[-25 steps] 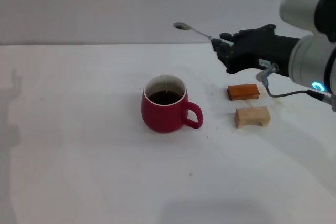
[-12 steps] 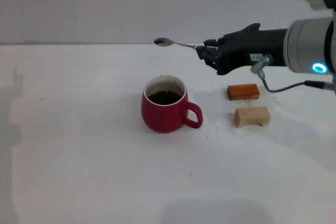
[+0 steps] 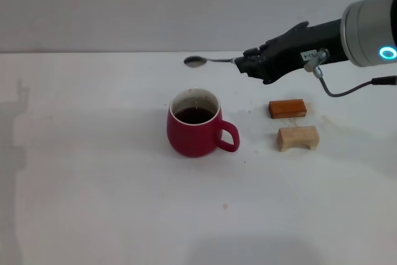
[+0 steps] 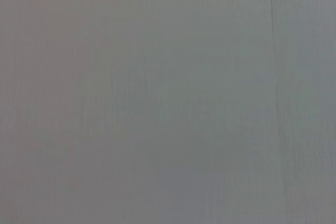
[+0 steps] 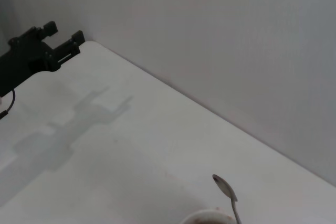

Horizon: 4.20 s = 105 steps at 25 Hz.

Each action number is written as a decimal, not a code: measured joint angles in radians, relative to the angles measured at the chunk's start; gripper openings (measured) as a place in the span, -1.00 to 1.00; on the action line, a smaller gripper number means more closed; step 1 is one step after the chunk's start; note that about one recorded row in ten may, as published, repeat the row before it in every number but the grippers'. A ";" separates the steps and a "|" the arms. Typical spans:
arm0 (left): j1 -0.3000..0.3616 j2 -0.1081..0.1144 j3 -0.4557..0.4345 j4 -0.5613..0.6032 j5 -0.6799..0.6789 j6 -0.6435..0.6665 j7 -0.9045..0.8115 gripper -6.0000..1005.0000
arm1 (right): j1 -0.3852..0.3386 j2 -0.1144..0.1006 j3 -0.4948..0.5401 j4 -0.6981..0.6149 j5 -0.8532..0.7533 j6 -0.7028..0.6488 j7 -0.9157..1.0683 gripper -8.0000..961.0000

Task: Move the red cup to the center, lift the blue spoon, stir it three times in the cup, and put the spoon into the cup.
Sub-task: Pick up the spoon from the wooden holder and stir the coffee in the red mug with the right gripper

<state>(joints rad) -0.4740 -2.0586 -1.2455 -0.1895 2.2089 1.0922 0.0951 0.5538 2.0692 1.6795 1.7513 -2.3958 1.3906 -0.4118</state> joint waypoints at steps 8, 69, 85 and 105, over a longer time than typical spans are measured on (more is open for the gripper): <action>-0.002 -0.001 0.000 -0.003 0.000 0.000 0.000 0.49 | 0.129 -0.008 0.097 -0.171 0.017 0.094 -0.052 -0.69; 0.006 -0.008 0.009 -0.018 0.000 0.011 -0.053 0.49 | 0.662 -0.039 0.103 -0.962 -0.137 0.052 -0.245 -0.69; 0.005 -0.008 0.009 -0.029 -0.001 0.011 -0.054 0.49 | 0.692 -0.005 0.101 -0.969 -0.129 -0.010 -0.288 -0.69; -0.002 -0.008 0.009 -0.031 0.000 0.011 -0.054 0.49 | 0.712 -0.006 0.111 -0.997 -0.166 0.071 -0.299 -0.70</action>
<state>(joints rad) -0.4755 -2.0662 -1.2364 -0.2210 2.2090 1.1029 0.0415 1.2661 2.0631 1.7901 0.7542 -2.5615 1.4616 -0.7107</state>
